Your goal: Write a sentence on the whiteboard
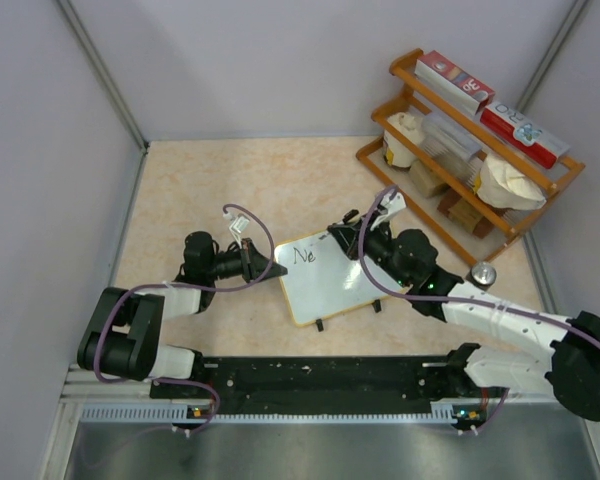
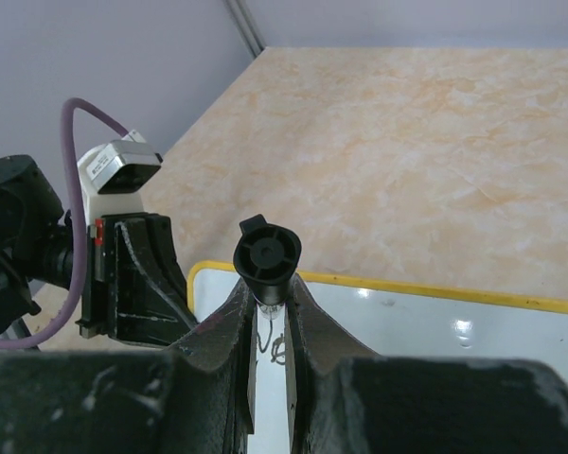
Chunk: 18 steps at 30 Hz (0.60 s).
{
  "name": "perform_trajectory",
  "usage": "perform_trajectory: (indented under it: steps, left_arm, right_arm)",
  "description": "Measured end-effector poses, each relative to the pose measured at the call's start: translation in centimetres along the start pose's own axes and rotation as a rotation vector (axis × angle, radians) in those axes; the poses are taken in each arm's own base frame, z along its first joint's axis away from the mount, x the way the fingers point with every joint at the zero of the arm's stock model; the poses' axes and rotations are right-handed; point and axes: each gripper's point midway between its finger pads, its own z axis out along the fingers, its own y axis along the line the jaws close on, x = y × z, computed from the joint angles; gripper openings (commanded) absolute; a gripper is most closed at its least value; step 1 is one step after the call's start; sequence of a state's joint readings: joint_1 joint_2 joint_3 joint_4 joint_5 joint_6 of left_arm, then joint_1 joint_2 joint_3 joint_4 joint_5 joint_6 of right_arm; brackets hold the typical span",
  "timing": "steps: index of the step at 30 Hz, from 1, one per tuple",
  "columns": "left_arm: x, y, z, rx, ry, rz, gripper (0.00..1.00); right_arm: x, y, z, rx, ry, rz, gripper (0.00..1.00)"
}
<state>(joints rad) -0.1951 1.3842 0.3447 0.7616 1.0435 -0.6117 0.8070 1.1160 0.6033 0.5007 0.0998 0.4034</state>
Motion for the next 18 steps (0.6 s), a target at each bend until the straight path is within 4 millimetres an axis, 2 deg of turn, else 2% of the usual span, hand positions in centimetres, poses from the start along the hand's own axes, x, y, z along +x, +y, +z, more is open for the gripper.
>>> perform_trajectory:
  steps: [5, 18]
  left_arm:
    - [0.0, 0.0, 0.0, 0.000, 0.000, 0.000, 0.00]
    - [0.0, 0.1, 0.0, -0.002, 0.001, -0.004, 0.00]
  right_arm:
    - [-0.5, 0.0, -0.2, 0.000, -0.014, -0.014, 0.00]
    - [1.7, -1.3, 0.6, 0.037, 0.045, -0.034, 0.00]
